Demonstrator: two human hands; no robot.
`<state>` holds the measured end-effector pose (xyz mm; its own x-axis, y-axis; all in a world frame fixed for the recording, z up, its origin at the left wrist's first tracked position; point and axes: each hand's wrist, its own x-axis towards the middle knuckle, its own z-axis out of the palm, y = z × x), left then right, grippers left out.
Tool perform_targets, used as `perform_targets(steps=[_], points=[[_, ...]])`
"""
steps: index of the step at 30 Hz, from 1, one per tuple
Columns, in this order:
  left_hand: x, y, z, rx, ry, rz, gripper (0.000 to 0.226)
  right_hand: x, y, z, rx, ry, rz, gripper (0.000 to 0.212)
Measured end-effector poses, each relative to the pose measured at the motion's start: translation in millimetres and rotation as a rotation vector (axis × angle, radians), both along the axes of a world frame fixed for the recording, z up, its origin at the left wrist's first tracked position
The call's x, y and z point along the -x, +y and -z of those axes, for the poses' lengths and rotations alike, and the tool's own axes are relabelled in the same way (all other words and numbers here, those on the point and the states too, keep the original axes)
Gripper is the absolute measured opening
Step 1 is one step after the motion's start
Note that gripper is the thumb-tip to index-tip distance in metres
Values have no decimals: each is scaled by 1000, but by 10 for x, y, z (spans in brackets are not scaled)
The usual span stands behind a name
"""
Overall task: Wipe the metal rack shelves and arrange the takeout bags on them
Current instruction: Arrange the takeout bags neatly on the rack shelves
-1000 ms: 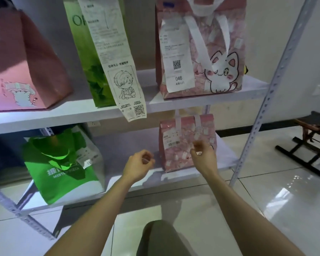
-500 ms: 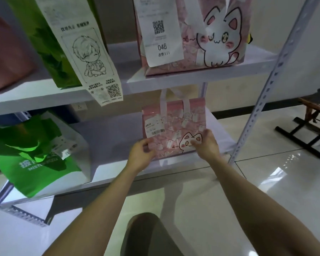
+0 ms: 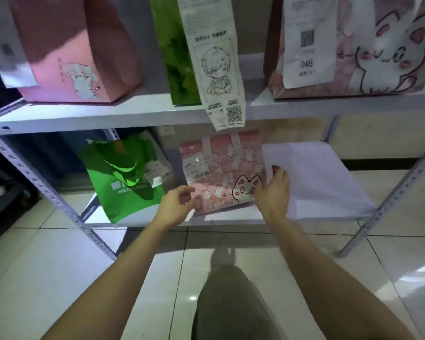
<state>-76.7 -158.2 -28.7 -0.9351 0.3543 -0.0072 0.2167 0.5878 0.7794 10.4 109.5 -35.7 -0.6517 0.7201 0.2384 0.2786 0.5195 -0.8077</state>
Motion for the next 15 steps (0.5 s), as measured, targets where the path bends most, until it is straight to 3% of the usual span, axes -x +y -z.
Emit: perform_targets(steps=[2,4,6,8,11,13,15], points=[[7,-205,-62,-24,26,-21,21,76,-273,-116,-123,150,-12,32],[33,-451,-139,-43,79,-116,12,195,-616,-242,-153,200,-164,13],[79,-734,-231,-93,175,-298,5,325,-990,-344,-148,221,-366,9],[143,-1038,-300,-102,313,-533,16,466,-1360,-405,-110,189,-540,11],[282,-1426,-319,-73,424,-776,31,701,-1839,-383,-47,-2,-655,36],[432,-1603,-315,-68,333,-762,60,882,-2038,-328,-19,-131,-619,60],[561,-1689,-317,-153,160,-651,83,1048,-2128,-281,82,-223,-560,71]])
